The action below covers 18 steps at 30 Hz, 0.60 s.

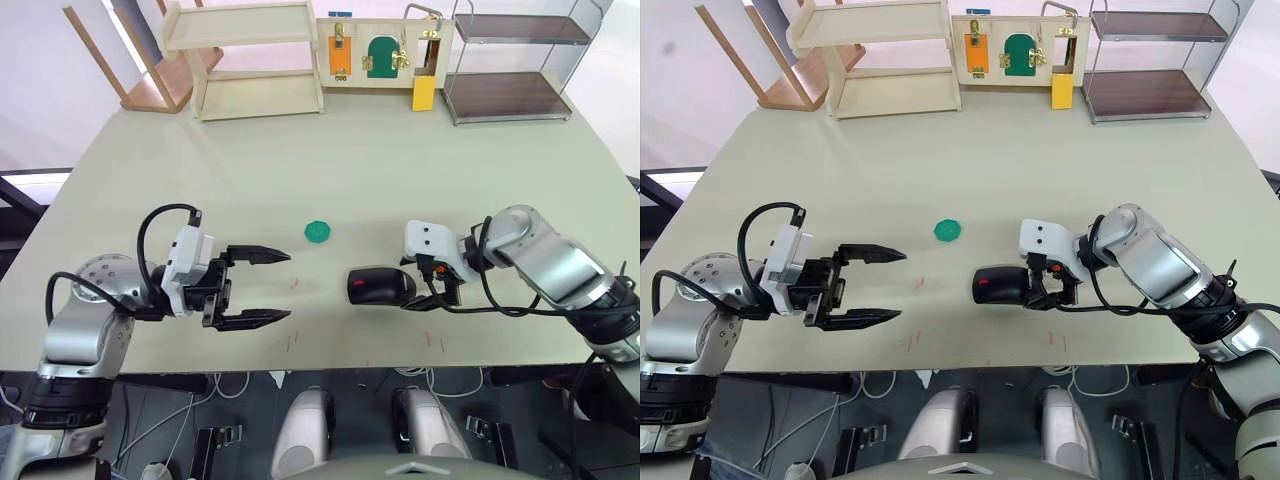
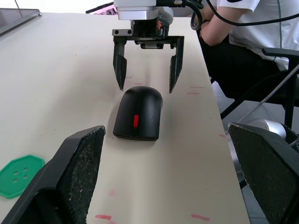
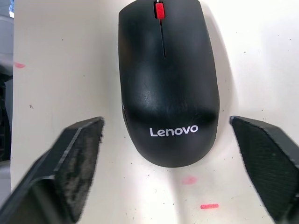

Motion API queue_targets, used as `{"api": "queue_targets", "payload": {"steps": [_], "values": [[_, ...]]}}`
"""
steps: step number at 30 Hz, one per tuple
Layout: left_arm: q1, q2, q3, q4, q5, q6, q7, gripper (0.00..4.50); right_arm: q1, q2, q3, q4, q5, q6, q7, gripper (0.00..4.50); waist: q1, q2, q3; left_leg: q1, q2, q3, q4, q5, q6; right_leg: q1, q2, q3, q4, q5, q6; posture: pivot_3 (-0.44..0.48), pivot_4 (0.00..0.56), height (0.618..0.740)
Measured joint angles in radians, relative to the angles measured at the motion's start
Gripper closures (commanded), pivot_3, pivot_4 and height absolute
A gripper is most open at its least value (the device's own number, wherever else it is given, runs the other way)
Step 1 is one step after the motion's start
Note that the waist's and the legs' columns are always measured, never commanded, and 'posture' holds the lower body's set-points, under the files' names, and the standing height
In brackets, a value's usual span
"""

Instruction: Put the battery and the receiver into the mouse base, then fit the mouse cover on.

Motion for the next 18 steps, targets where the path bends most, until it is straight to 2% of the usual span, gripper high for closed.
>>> {"api": "queue_targets", "payload": {"steps": [9,14,17,18], "values": [[0.000,-0.001,-0.001,0.000,0.000,0.000,0.000,0.00,0.000,-0.008,-0.007,-0.012,0.004,0.008,-0.002,0.05,0.000,0.000,0.000,0.000,0.000,0.000,0.000,0.000,0.000,0.000,0.000,0.000,0.000,0.000,0.000,0.000,0.150,0.740],[-0.002,-0.006,-0.004,0.001,0.000,-0.001,0.000,0.00,0.000,0.028,-0.081,-0.035,0.056,0.007,-0.011,0.05,0.000,0.000,0.000,0.000,0.000,0.000,0.000,0.000,0.000,0.000,0.000,0.000,0.000,0.000,0.000,0.000,0.150,0.740],[-0.011,-0.014,-0.010,0.002,0.000,-0.002,0.000,0.00,0.000,0.062,-0.116,-0.054,0.093,0.006,-0.022,0.73,0.000,0.000,0.000,0.000,0.000,0.000,0.000,0.000,0.000,0.000,0.000,0.000,0.000,0.000,0.000,0.000,0.150,0.740],[-0.011,-0.014,-0.010,0.002,0.001,-0.003,0.000,0.00,0.000,0.074,-0.121,-0.055,0.099,0.005,-0.027,1.35,0.000,0.000,0.000,0.000,0.000,0.000,0.000,0.000,0.000,0.000,0.000,0.000,0.000,0.000,0.000,0.000,0.150,0.740]]}}
